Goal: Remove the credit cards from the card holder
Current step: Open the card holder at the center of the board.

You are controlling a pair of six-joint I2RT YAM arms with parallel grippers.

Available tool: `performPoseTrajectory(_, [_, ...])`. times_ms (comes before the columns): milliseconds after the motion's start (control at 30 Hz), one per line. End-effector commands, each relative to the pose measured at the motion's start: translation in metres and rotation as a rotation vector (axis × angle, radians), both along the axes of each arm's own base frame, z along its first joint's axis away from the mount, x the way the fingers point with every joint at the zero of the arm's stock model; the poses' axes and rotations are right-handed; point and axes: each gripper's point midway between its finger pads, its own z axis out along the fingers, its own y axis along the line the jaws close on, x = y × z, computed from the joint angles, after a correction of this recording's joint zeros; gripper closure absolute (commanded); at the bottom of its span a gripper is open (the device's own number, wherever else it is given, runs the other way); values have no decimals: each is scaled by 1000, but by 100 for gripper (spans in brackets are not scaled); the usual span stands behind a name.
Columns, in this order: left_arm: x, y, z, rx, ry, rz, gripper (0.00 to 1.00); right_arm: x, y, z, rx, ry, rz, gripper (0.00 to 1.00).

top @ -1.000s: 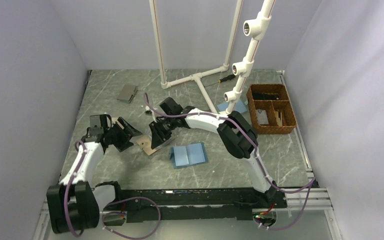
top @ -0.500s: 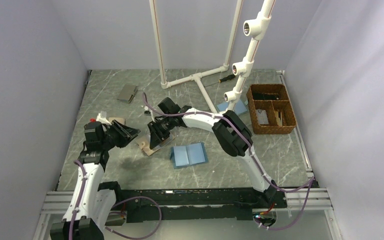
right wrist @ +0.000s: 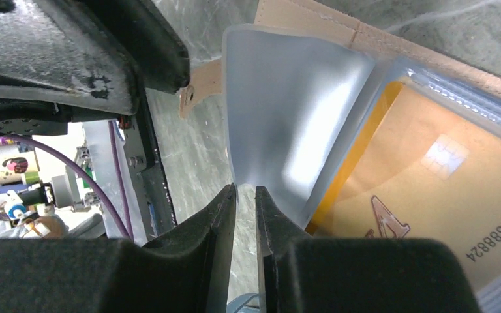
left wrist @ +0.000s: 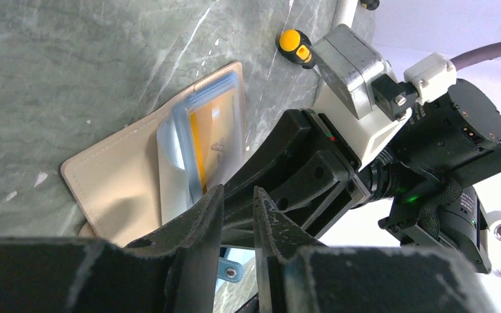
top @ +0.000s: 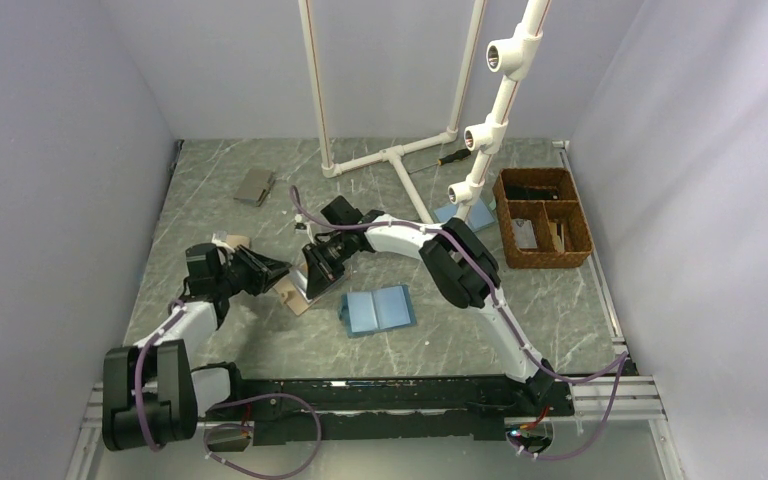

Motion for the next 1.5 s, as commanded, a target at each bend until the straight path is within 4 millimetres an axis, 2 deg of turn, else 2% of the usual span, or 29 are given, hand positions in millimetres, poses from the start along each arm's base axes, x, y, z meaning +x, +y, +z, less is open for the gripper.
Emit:
performPoseTrajectory(0, [20, -7, 25, -12, -127, -54, 71, 6, 5, 11, 32, -6, 7, 79])
performPoseTrajectory(167, [21, -16, 15, -2, -101, -85, 71, 5, 5, 11, 36, 5, 10, 78])
performPoseTrajectory(300, [23, -19, -3, 11, -44, -88, 73, 6, 4, 13, 37, 3, 8, 78])
performPoseTrajectory(400, [21, -17, -21, 37, 41, -81, 80, 9, 3, 14, 38, -1, 2, 77])
performPoseTrajectory(600, [4, -3, -66, 134, 259, -49, 87, 36, -12, 33, 62, -92, -19, 69])
performPoseTrajectory(767, [4, -9, -83, 104, 266, -92, 87, 56, -26, 50, 88, -187, -17, 66])
performPoseTrajectory(967, [11, -18, -79, 59, 193, -131, 85, 79, -36, 44, 42, -261, -75, 70])
performPoseTrajectory(1167, [17, -16, -65, 88, 146, -136, 81, 98, -36, 35, -5, -342, -99, 68])
performPoseTrajectory(1267, [20, -16, -59, 85, 125, -141, 79, 101, -37, 24, -20, -359, -83, 68])
performPoseTrajectory(1467, [24, -22, -59, 47, 116, -152, 74, 108, -44, 11, -57, -375, -92, 66])
